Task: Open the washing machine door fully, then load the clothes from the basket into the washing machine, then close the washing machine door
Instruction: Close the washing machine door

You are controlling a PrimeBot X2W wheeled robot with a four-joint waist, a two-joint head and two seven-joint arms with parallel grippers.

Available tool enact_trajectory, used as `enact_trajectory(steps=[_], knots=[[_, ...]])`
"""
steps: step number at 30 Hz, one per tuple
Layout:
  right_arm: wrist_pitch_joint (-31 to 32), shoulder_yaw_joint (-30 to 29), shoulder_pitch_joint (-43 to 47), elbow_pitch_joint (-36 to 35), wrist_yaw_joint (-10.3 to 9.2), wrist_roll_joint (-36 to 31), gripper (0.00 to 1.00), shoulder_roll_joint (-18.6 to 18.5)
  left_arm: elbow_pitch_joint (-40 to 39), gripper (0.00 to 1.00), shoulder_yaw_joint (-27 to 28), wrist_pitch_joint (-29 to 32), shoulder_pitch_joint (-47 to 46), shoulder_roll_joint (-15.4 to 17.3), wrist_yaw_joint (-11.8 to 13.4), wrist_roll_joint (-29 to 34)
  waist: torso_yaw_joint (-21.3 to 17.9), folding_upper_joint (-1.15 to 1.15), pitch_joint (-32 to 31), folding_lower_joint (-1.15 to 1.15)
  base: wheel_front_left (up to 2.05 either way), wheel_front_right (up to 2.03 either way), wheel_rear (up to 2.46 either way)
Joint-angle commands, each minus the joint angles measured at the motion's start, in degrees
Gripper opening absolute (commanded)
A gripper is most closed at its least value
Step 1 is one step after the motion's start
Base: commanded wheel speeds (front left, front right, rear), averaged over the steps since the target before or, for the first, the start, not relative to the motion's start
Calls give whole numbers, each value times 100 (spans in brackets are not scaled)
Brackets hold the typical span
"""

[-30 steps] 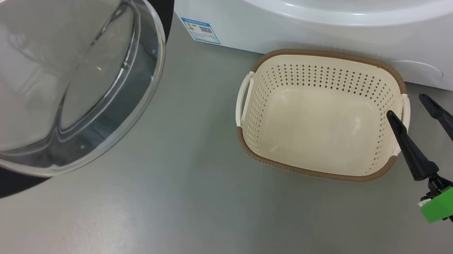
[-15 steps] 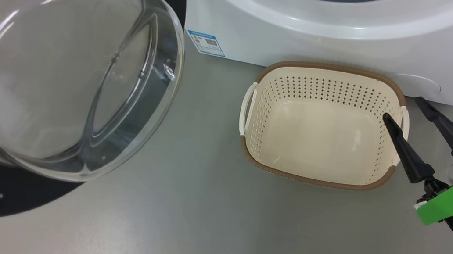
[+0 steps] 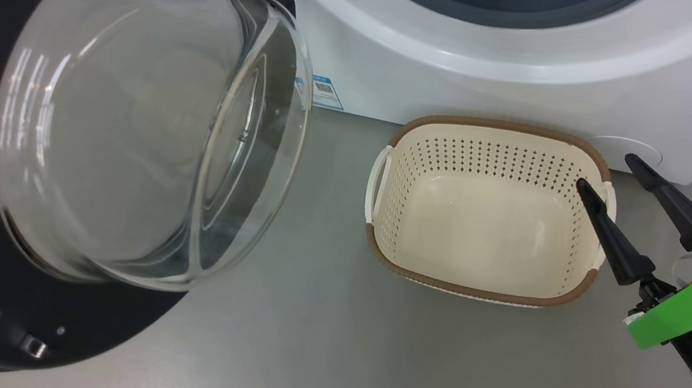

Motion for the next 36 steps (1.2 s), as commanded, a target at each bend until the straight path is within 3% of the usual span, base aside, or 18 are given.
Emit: enact_trajectory(steps=[1, 21, 36], knots=[[-46, 83, 93, -111, 25, -3, 100, -4, -202, 0, 186, 121, 56, 305, -45, -71, -10, 0, -52, 0, 0, 0, 0], [-46, -67, 310, -108, 25, 5, 100, 113, -1315, 0, 66, 946, 212, -96, -45, -309, -145, 0, -515, 0, 0, 0, 0], [-46, -236, 468, -143, 25, -14, 100, 275, -2155, 0, 51, 1254, 392, -570, -45, -148, -678, 0, -787, 0, 0, 0, 0]])
